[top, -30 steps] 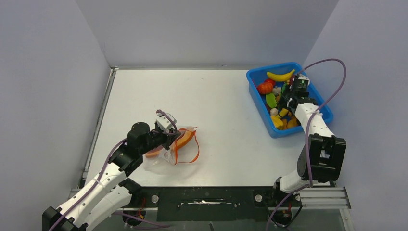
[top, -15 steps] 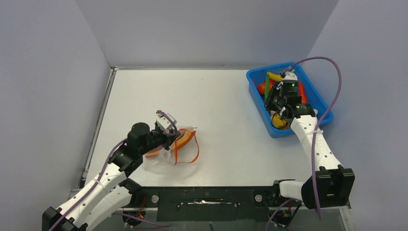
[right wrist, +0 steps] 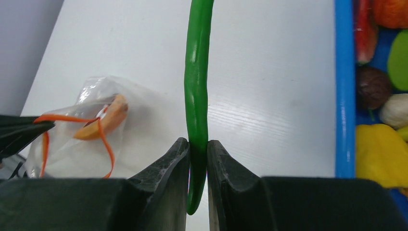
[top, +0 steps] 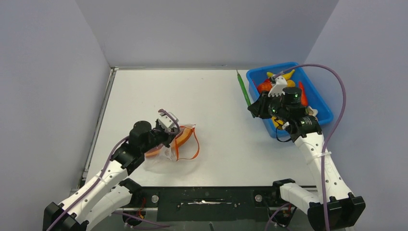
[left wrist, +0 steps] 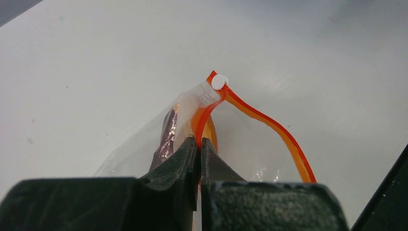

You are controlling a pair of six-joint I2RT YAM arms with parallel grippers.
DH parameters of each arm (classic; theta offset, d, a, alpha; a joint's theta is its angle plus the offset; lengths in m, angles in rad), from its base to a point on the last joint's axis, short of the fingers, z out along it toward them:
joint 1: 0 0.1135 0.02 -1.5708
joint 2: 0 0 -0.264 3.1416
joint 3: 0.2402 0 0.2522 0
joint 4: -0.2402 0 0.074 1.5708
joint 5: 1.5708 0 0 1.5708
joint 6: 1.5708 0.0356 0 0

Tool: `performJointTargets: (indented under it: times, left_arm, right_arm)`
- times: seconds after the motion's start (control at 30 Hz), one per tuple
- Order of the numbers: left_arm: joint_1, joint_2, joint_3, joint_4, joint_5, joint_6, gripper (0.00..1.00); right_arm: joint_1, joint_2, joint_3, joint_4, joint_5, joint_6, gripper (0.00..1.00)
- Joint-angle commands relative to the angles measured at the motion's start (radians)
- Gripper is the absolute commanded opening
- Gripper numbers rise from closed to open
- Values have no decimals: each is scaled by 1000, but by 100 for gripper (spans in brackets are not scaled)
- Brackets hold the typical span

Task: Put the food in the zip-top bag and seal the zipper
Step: Place the fake vegetable in the zipper food storage bag.

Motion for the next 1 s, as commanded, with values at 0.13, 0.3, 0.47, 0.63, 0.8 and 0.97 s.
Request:
performJointTargets:
  times: [0.13, 0.3, 0.47, 0.63, 0.8, 0.97]
  left_arm:
    - [-3, 50, 104, 148, -52, 54, 0]
    - [-3, 93, 121, 174, -85, 77, 0]
    - [-2, 137, 189, 140, -97, 197, 0]
    - [-3, 168, 201, 130, -84, 236, 0]
    - [-2, 155, 153, 178, -36, 199, 0]
    - [-3, 153, 133, 193, -19, 176, 0]
  right_arm:
    - [133, -36, -36, -5, -158, -36, 9]
    - [216, -48, -63, -13, -239, -37, 9]
    - [302, -62, -76, -44, -259, -40, 9]
    - [383, -80, -110, -56, -257, -24, 9]
    - [480, -91, -116, -51, -239, -21, 9]
    - [520, -37, -76, -98, -227, -37, 9]
